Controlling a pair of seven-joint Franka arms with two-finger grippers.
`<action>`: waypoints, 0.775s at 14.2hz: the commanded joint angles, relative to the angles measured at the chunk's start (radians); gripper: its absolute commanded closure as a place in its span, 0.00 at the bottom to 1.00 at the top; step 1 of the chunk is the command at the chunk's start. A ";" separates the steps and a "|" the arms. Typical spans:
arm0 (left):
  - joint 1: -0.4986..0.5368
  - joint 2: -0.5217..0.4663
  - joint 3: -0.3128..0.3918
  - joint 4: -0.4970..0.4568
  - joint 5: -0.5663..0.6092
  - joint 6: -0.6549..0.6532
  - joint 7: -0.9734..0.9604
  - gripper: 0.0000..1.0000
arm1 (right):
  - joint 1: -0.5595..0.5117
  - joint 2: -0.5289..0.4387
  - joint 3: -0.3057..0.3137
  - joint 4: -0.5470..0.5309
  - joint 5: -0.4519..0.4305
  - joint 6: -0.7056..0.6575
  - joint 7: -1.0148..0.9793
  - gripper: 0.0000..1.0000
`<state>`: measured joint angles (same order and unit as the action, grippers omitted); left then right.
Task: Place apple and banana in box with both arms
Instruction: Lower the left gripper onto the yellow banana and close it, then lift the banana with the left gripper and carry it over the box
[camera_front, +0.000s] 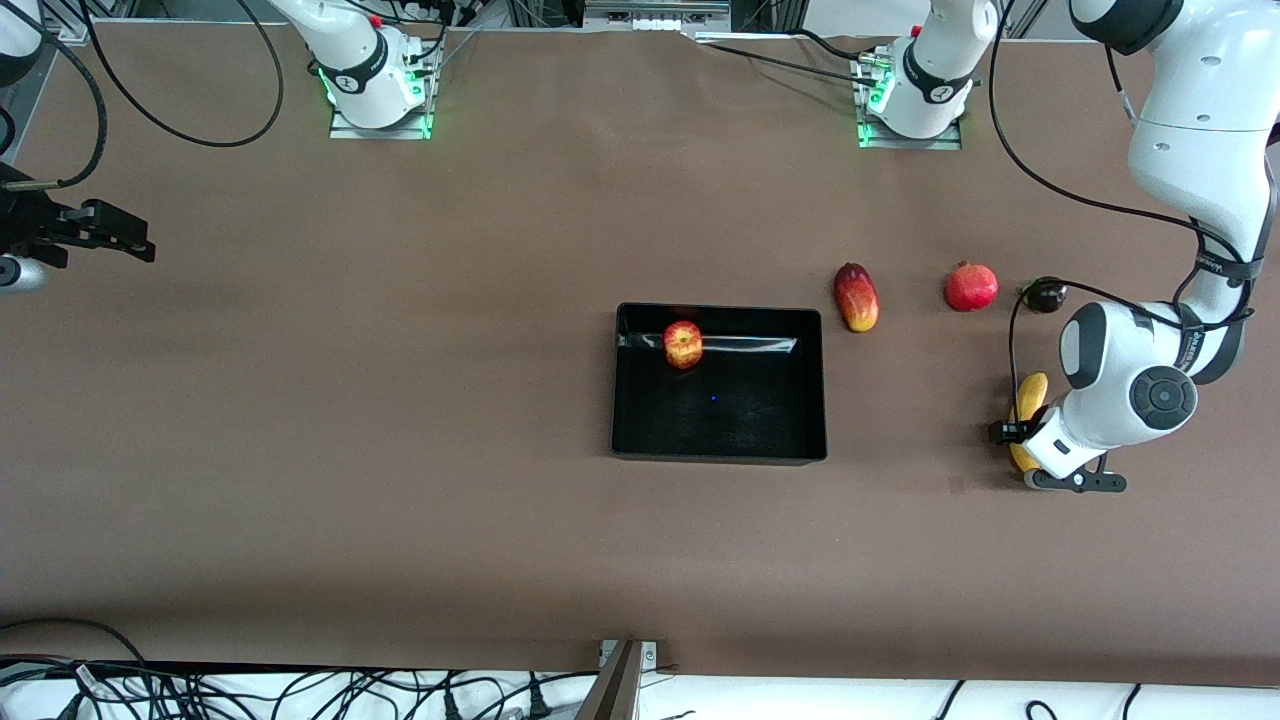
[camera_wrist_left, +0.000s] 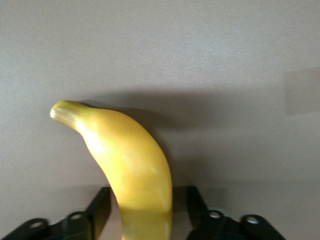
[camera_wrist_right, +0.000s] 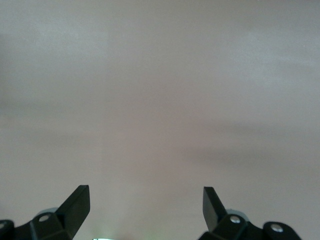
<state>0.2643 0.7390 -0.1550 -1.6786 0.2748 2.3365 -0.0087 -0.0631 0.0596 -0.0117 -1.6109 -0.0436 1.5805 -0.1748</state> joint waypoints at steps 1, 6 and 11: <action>0.007 -0.032 -0.009 -0.009 0.023 -0.063 0.003 1.00 | -0.009 0.008 0.009 0.073 -0.002 -0.046 0.005 0.00; -0.066 -0.147 -0.118 0.011 -0.024 -0.234 -0.158 1.00 | -0.020 0.048 -0.008 0.146 -0.001 -0.051 0.001 0.00; -0.227 -0.230 -0.227 0.048 -0.098 -0.361 -0.506 1.00 | -0.014 0.051 -0.010 0.149 0.007 -0.047 0.003 0.00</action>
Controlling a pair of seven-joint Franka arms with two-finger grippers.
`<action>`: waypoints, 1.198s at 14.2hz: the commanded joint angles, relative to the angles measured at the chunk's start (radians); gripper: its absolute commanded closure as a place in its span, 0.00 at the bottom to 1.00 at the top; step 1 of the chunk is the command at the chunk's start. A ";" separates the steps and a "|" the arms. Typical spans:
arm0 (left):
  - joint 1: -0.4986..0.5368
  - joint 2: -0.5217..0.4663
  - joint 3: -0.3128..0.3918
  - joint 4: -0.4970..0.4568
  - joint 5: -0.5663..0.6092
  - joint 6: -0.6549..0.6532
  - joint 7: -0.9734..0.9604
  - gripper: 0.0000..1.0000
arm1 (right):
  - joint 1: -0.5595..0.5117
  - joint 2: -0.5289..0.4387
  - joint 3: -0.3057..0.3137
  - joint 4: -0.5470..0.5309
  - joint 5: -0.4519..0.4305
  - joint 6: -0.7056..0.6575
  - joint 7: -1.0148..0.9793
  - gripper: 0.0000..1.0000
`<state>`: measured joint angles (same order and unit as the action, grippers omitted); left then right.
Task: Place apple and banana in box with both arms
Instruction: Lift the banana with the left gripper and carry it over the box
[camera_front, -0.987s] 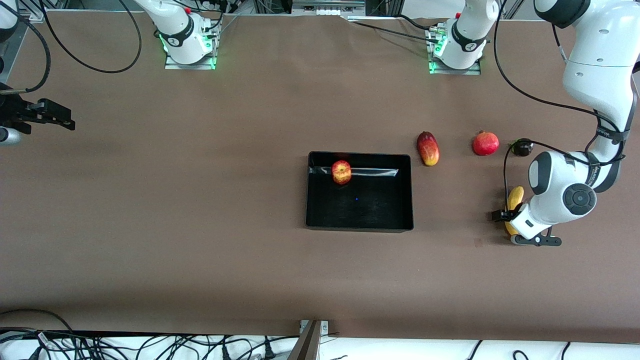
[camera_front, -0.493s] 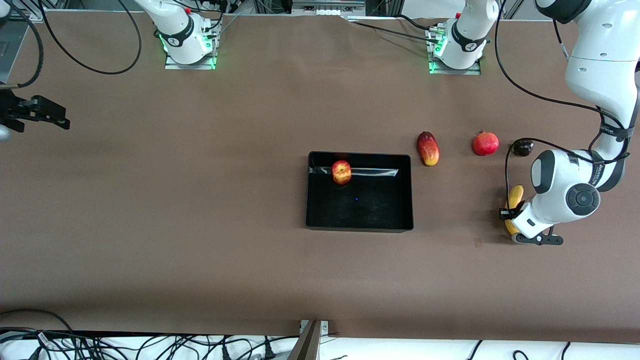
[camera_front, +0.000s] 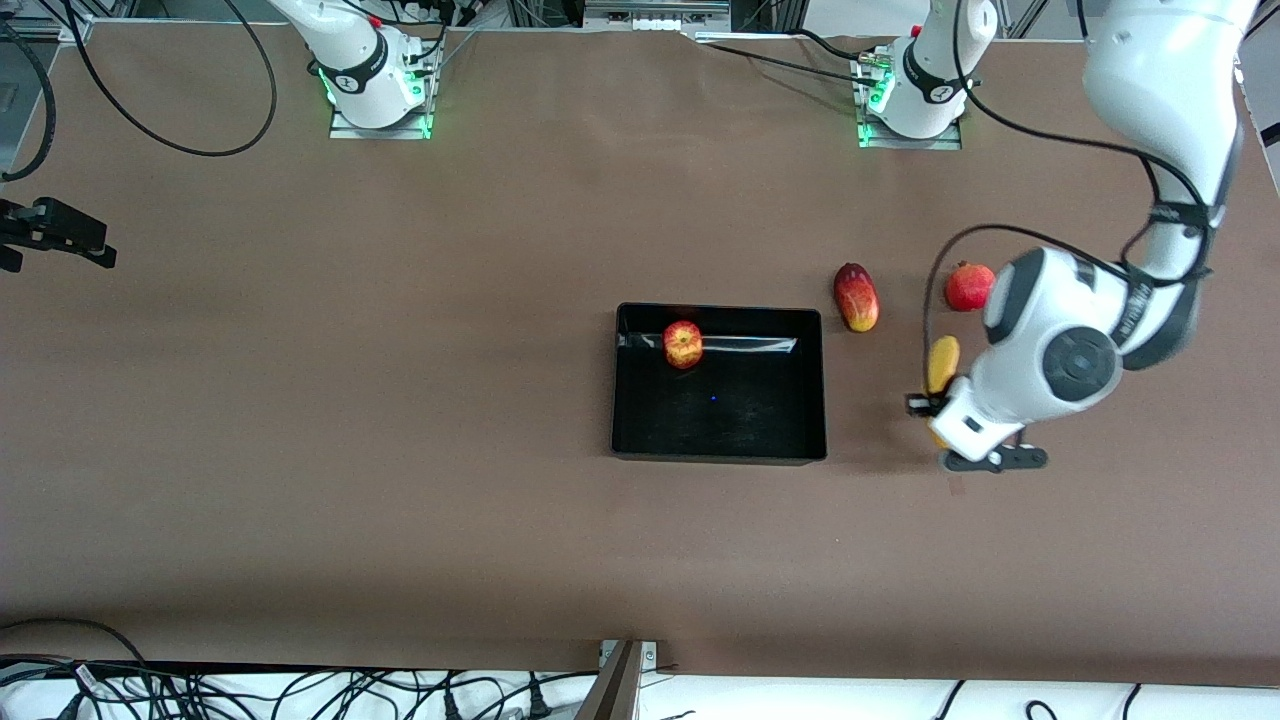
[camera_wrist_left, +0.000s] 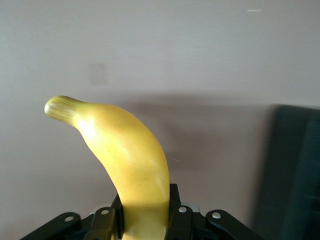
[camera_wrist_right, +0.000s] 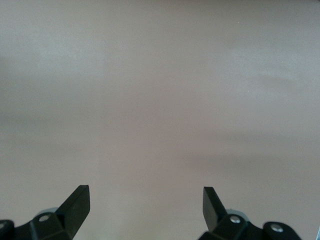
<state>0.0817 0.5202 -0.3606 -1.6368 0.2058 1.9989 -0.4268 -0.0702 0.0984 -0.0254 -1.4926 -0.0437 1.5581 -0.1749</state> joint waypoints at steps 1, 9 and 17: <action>-0.063 -0.008 -0.041 0.012 -0.037 -0.023 -0.136 1.00 | -0.007 0.012 0.004 0.031 0.007 -0.024 0.003 0.00; -0.259 0.128 -0.083 0.077 -0.074 0.119 -0.384 1.00 | 0.003 0.012 0.013 0.031 0.007 -0.021 0.009 0.00; -0.303 0.251 -0.052 0.107 -0.026 0.207 -0.411 1.00 | 0.003 0.012 0.013 0.031 0.007 -0.023 0.009 0.00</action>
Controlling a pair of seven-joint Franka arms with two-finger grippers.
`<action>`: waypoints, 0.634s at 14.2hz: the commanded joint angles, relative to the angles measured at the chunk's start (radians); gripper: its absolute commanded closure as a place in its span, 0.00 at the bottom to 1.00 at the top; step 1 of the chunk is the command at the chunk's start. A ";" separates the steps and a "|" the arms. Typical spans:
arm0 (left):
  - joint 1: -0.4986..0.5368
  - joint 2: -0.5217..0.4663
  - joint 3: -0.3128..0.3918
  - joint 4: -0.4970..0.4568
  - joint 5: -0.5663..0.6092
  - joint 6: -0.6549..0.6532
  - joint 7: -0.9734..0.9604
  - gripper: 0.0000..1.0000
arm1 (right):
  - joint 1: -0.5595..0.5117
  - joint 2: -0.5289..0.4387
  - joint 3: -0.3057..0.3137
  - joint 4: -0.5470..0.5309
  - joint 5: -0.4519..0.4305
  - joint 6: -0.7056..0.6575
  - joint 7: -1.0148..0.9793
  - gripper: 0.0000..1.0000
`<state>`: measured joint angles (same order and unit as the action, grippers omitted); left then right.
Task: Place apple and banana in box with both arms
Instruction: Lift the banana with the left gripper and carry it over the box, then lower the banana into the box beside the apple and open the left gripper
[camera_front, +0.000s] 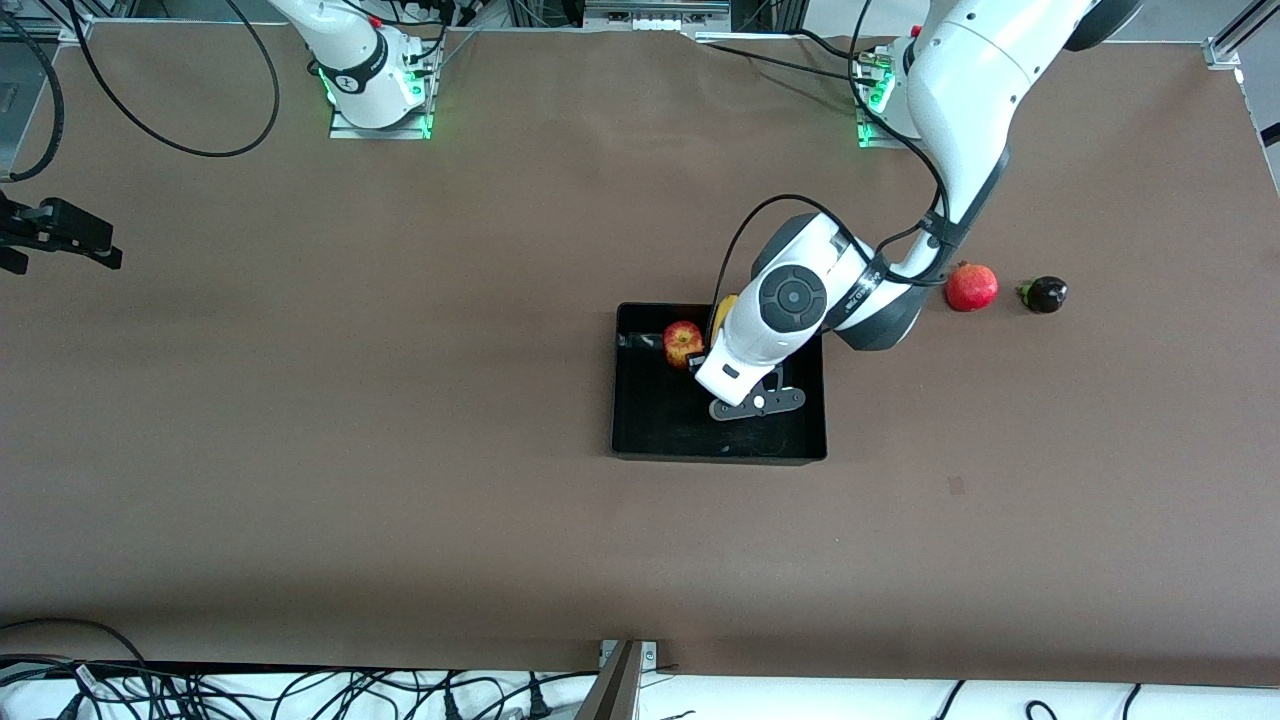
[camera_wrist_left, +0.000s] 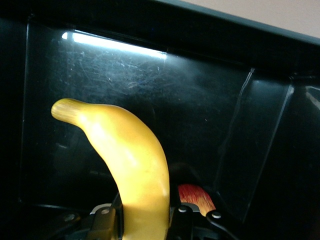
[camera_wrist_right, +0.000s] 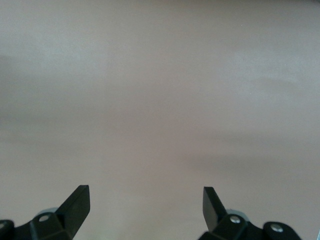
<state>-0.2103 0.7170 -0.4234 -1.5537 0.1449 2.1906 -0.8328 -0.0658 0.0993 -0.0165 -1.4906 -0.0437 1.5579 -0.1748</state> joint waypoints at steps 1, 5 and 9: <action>-0.011 0.059 0.030 0.024 0.036 0.026 -0.002 1.00 | -0.002 0.011 0.004 0.029 0.007 -0.022 0.009 0.00; -0.006 0.081 0.052 0.024 0.064 0.046 0.006 1.00 | -0.003 0.011 0.003 0.029 0.007 -0.024 0.008 0.00; -0.003 0.082 0.054 0.026 0.065 0.055 0.001 1.00 | -0.003 0.011 0.003 0.029 0.007 -0.024 0.008 0.00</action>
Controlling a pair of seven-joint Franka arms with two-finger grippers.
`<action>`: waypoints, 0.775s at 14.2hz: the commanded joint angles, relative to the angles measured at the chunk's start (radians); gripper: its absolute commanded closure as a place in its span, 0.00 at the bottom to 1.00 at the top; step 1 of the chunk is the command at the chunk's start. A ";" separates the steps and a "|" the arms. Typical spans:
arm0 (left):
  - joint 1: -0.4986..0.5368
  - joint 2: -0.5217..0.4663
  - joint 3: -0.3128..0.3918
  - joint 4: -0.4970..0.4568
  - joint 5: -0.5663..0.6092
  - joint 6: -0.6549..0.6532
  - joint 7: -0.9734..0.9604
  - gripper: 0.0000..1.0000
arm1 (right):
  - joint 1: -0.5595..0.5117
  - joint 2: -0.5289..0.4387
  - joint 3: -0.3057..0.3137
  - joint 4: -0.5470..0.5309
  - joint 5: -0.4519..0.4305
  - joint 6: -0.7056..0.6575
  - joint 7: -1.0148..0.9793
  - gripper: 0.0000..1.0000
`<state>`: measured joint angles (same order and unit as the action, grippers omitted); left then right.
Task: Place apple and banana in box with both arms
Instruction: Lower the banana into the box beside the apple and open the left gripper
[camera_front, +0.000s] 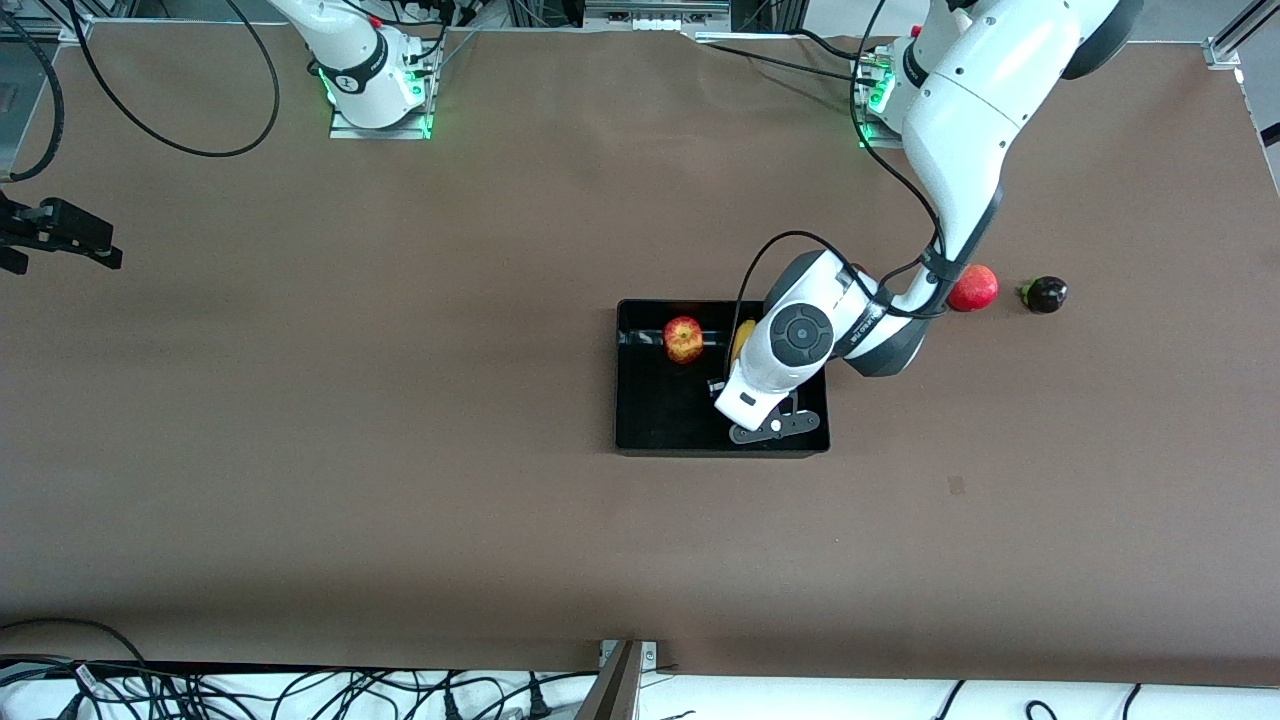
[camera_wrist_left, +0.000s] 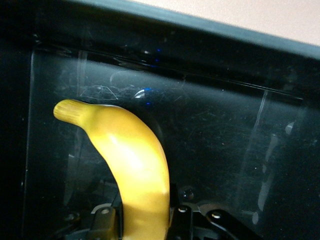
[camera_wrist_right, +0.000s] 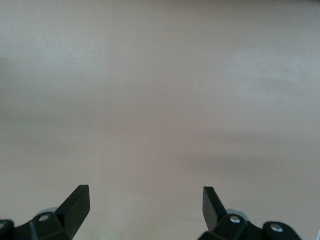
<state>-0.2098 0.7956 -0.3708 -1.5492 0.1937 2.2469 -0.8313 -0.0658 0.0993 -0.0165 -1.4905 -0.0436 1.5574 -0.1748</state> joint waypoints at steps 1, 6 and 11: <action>-0.003 0.008 0.001 0.021 0.018 0.010 0.003 1.00 | -0.003 0.011 0.003 0.029 0.007 -0.023 0.008 0.00; -0.005 0.021 0.019 0.024 0.032 0.062 -0.005 0.54 | -0.003 0.011 0.003 0.029 0.007 -0.023 0.008 0.00; 0.000 0.021 0.021 0.037 0.032 0.062 -0.012 0.45 | -0.003 0.011 0.003 0.029 0.007 -0.022 0.008 0.00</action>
<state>-0.2090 0.8067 -0.3520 -1.5359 0.2009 2.3127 -0.8322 -0.0658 0.0993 -0.0165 -1.4905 -0.0436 1.5572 -0.1748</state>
